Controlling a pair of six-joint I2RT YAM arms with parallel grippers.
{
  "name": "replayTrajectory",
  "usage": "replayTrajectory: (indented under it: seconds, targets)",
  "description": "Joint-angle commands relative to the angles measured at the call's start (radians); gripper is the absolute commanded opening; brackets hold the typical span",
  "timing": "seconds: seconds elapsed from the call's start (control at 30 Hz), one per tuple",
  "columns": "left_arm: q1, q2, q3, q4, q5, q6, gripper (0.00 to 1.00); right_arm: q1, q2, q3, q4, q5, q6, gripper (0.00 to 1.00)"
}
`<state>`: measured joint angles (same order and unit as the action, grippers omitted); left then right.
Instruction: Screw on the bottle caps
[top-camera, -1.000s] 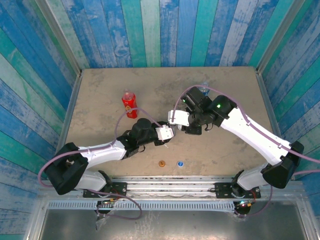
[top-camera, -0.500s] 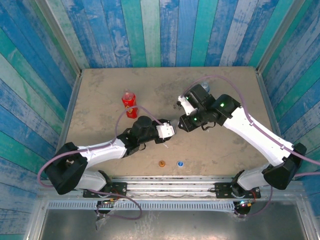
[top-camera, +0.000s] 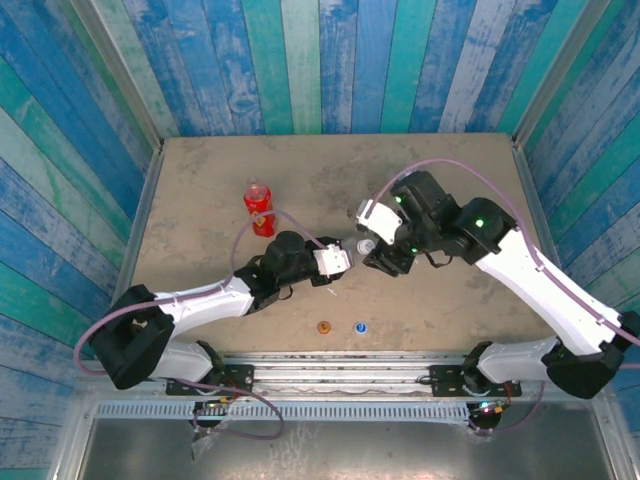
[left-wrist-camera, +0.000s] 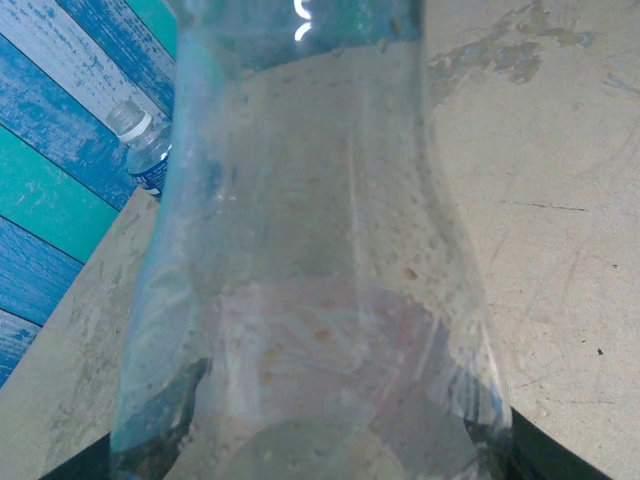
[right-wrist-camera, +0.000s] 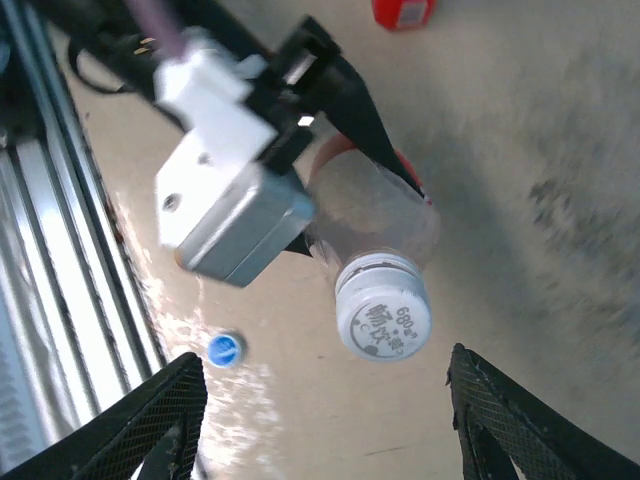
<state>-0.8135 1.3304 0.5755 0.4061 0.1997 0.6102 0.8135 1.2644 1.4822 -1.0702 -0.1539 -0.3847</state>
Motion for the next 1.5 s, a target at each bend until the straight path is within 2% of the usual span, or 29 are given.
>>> replayTrajectory:
  seconds: [0.0,0.13,0.3,0.5,0.63,0.8,0.9,1.03,1.17,1.27,1.37,1.47]
  targets:
    - [-0.004,-0.045,0.001,-0.008,-0.005,0.005,0.54,0.046,-0.034,-0.036,-0.029,0.021,-0.393,0.66]
    - [-0.004,-0.051,0.004,-0.028,-0.012,0.009,0.54,0.055,-0.02,-0.039,-0.011,0.078,-0.511,0.61]
    - [-0.004,-0.065,0.004,-0.035,-0.009,0.013,0.54,0.056,0.038,-0.018,-0.004,0.153,-0.531,0.52]
    - [-0.003,-0.069,0.004,-0.04,-0.005,0.012,0.54,0.053,0.073,-0.019,0.0,0.173,-0.557,0.52]
    - [-0.004,-0.069,0.004,-0.047,-0.012,0.017,0.54,0.044,0.095,-0.019,-0.002,0.189,-0.563,0.45]
    - [-0.004,-0.102,0.0,-0.052,-0.012,0.02,0.54,0.031,0.102,-0.02,-0.002,0.208,-0.57,0.45]
    - [-0.003,-0.105,0.0,-0.053,-0.014,0.022,0.54,0.024,0.108,-0.022,-0.002,0.208,-0.577,0.44]
    - [-0.004,-0.109,-0.002,-0.056,-0.019,0.021,0.54,0.022,0.121,-0.005,-0.006,0.189,-0.57,0.33]
    - [-0.004,-0.105,-0.001,-0.057,-0.021,0.023,0.54,0.022,0.114,0.0,-0.017,0.144,-0.548,0.3]
    - [-0.004,-0.098,0.003,-0.053,-0.023,0.021,0.54,0.022,0.099,-0.005,-0.019,0.093,-0.491,0.25]
    - [-0.004,-0.085,0.004,-0.042,-0.04,0.018,0.54,0.022,0.091,-0.002,-0.004,0.015,-0.339,0.19]
    - [-0.004,-0.068,0.0,-0.027,-0.062,0.028,0.54,0.022,0.075,-0.003,0.063,0.004,-0.055,0.19]
